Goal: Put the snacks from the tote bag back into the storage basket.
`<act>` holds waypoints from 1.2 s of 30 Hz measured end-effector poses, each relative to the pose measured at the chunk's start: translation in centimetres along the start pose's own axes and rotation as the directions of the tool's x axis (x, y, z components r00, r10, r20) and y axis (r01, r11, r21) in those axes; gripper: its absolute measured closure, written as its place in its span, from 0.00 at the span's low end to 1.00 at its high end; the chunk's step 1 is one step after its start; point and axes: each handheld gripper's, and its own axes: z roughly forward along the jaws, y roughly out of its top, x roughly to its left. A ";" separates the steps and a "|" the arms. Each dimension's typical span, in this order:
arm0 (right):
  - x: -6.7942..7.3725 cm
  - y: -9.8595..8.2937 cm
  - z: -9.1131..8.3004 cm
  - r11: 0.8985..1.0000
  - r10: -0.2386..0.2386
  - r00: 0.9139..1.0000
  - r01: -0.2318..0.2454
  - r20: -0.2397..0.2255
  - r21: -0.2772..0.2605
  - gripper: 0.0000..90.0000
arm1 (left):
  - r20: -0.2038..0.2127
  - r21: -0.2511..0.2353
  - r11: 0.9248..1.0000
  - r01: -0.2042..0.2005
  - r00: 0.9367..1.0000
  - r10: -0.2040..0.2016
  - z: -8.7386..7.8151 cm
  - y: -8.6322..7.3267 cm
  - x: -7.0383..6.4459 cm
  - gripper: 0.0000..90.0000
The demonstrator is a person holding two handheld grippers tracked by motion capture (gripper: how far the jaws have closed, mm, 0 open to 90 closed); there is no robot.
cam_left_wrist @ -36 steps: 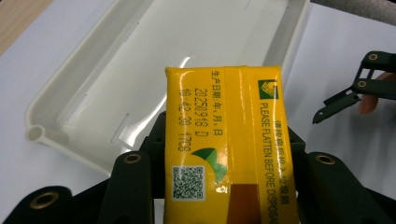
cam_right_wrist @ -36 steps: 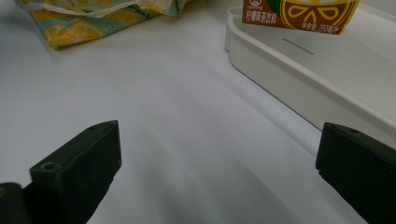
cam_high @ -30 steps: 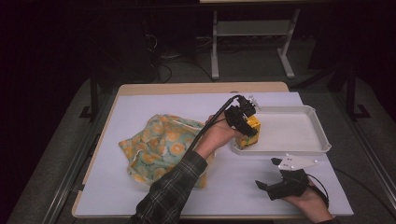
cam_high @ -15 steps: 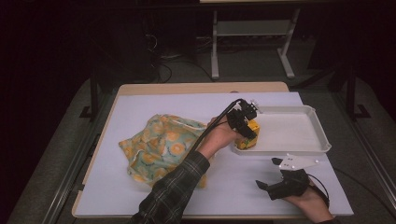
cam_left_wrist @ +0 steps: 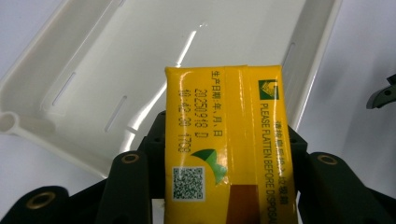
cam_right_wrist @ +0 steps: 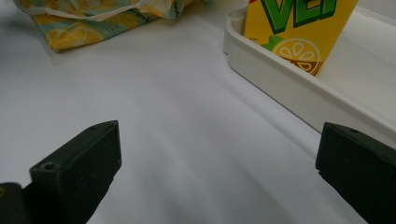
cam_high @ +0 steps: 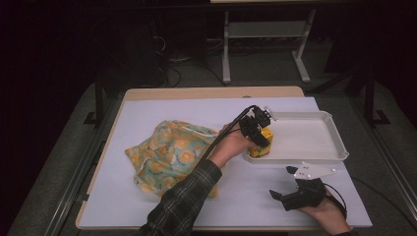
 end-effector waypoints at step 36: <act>0.2 0.0 0.1 1.000 0.013 1.000 -0.013 0.000 0.017 0.00 | -0.001 -0.073 0.997 -0.009 1.000 0.009 -7.9 -5.1 1.7 0.25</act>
